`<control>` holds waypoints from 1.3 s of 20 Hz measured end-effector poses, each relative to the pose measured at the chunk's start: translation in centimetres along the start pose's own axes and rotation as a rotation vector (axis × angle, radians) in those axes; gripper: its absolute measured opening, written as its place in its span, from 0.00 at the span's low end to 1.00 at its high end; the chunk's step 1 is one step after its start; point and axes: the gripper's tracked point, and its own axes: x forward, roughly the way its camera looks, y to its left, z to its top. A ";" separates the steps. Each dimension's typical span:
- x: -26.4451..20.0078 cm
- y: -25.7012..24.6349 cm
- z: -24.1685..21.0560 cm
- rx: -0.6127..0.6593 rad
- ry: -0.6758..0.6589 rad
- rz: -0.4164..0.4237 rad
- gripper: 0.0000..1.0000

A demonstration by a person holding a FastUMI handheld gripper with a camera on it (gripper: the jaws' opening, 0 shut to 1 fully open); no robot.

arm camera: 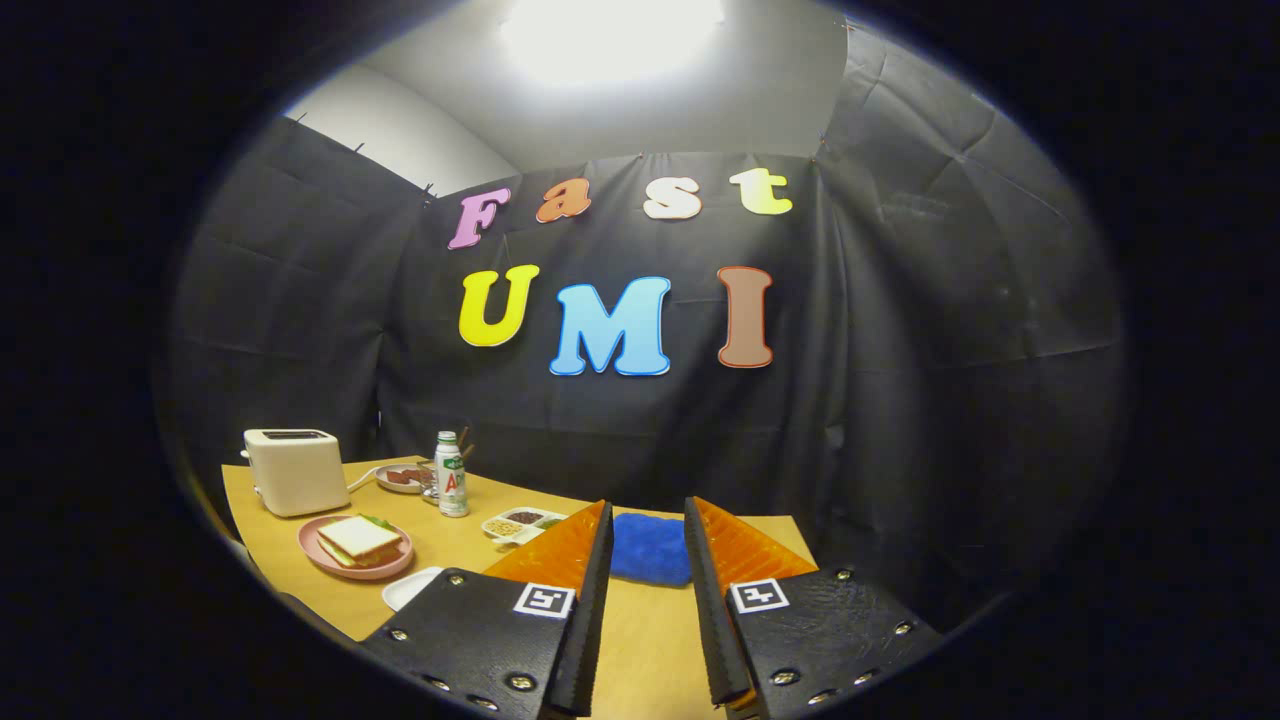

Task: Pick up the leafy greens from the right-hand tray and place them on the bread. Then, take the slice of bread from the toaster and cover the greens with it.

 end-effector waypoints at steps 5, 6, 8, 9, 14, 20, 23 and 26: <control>-0.8 -8.1 -2.9 -0.037 -0.067 -0.081 0.42; -0.8 -9.4 -3.3 -0.044 -0.085 -0.097 0.42; -0.7 -11.5 -4.2 -0.044 -0.122 -0.119 0.43; -0.7 -12.3 -5.0 -0.040 -0.129 -0.132 0.43; -0.6 -14.2 -9.7 0.043 -0.067 -0.164 0.43; -0.7 -14.9 -10.1 0.087 -0.056 -0.183 0.43; -1.2 -14.4 -11.3 0.120 0.012 -0.163 0.43; -1.9 -15.1 -11.6 0.124 0.039 -0.190 0.43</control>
